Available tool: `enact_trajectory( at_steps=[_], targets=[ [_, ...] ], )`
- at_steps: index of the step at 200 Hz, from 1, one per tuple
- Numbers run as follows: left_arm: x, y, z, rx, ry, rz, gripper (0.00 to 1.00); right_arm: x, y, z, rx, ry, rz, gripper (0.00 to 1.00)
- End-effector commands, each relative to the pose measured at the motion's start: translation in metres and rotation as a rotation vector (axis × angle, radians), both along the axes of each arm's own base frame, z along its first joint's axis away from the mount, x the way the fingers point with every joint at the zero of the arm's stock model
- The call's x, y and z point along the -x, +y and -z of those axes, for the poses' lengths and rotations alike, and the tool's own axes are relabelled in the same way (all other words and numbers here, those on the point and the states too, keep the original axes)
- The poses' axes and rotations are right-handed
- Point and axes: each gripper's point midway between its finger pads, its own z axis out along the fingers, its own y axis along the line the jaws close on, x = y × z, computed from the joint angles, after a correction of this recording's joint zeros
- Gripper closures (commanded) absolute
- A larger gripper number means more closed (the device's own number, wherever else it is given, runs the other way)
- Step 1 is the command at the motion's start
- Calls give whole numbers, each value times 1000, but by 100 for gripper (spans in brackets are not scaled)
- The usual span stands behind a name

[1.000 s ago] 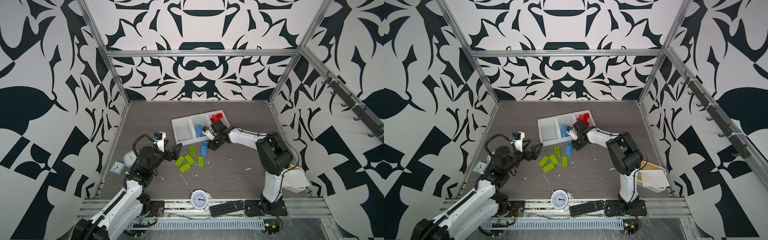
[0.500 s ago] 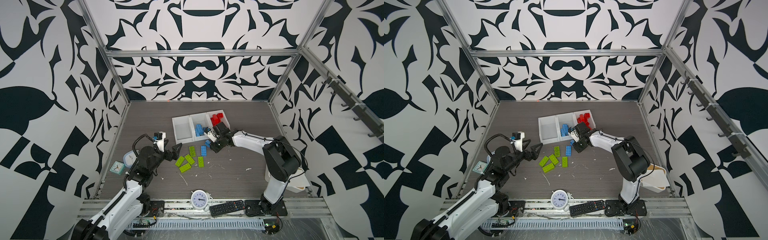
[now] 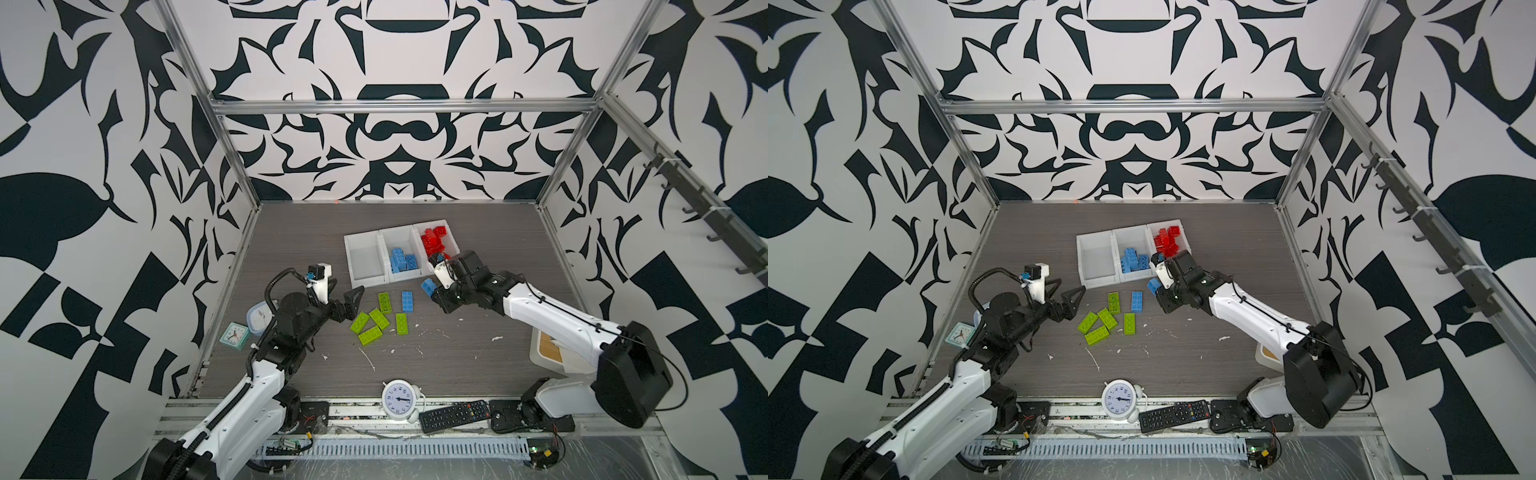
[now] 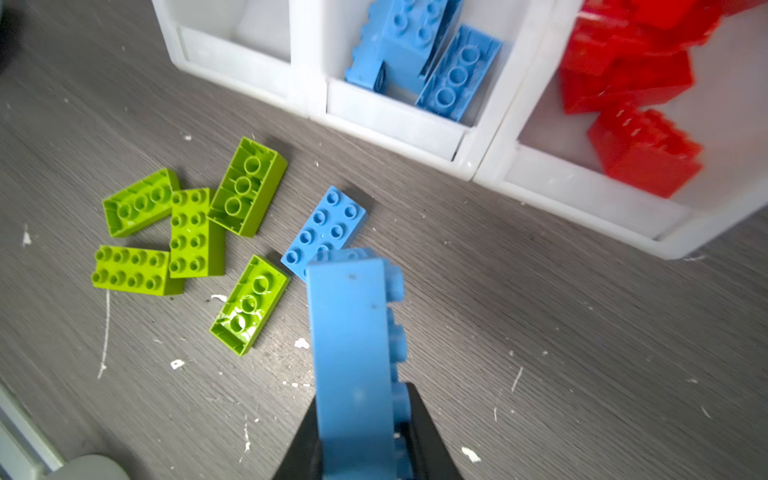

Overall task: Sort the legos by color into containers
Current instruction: 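Close the right gripper on the blue 2x4 brick and lift it, then carry the blue brick into the middle compartment and release it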

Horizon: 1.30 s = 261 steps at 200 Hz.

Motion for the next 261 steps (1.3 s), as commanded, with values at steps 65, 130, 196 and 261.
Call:
enact_trajectory(
  at_steps=[65,130,196,261],
  targets=[
    [0,0,5,-5,10,-4,0,-102,40,-48,-70,-170,177,81],
    [-1,0,5,-3,15,-5,0,-141,52,-28,-9,-183,229,79],
    [-2,1,7,-7,17,-9,1,-161,64,-17,-12,-189,247,71],
    [0,3,3,-4,-1,-15,0,-154,63,-16,-20,-158,247,43]
  ],
)
